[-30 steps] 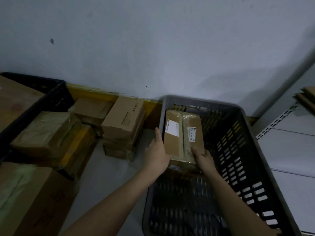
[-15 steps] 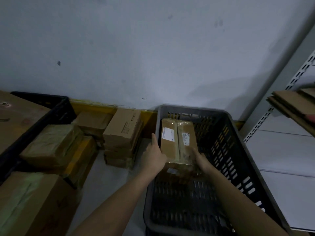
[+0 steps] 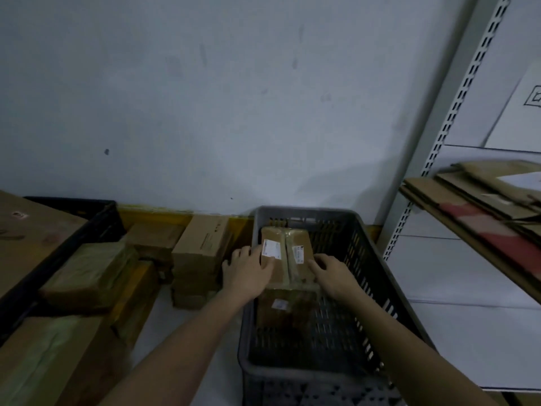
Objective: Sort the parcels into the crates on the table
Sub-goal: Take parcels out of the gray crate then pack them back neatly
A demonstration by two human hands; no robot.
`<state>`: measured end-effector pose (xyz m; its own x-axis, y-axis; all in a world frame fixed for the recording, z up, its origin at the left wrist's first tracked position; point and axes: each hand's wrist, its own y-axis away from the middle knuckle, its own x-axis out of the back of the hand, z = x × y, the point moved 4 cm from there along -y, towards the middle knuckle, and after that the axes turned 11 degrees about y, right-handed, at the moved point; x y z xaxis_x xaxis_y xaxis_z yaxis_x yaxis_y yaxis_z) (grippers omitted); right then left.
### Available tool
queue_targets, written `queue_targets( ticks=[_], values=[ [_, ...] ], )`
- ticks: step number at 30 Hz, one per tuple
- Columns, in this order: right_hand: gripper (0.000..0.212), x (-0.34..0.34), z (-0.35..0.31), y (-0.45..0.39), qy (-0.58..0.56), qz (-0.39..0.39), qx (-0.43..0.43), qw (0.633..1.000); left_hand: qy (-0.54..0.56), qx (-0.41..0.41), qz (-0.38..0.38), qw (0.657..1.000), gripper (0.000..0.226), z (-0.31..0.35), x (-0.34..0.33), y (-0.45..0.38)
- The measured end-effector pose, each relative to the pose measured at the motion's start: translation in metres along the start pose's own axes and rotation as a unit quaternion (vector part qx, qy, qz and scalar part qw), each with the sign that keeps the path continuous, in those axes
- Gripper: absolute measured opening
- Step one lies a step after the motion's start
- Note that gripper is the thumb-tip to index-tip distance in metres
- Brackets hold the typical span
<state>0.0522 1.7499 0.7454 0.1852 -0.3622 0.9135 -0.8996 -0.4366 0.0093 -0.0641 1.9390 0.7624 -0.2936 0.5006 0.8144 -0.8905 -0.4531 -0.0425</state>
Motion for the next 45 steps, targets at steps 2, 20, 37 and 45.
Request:
queue_targets(
  ticks=[2, 20, 37, 45],
  values=[
    [0.062, 0.012, -0.016, 0.007, 0.026, -0.005, 0.034, 0.999, -0.001, 0.007, 0.000, 1.000, 0.064, -0.001, 0.015, 0.007],
    [0.056, -0.038, -0.209, 0.100, -0.015, -0.113, 0.265, 0.957, 0.038, 0.165, 0.090, 0.981, 0.058, -0.153, 0.143, 0.167],
    [0.046, -0.212, -0.330, 0.242, -0.230, -0.325, 0.128, 0.908, 0.236, 0.297, 0.114, 0.918, 0.073, -0.365, 0.168, 0.304],
    [0.063, -0.261, -0.338, 0.289, -0.337, -0.379, -0.034, 0.861, 0.278, 0.281, 0.085, 0.915, 0.080, -0.390, 0.152, 0.314]
  ],
)
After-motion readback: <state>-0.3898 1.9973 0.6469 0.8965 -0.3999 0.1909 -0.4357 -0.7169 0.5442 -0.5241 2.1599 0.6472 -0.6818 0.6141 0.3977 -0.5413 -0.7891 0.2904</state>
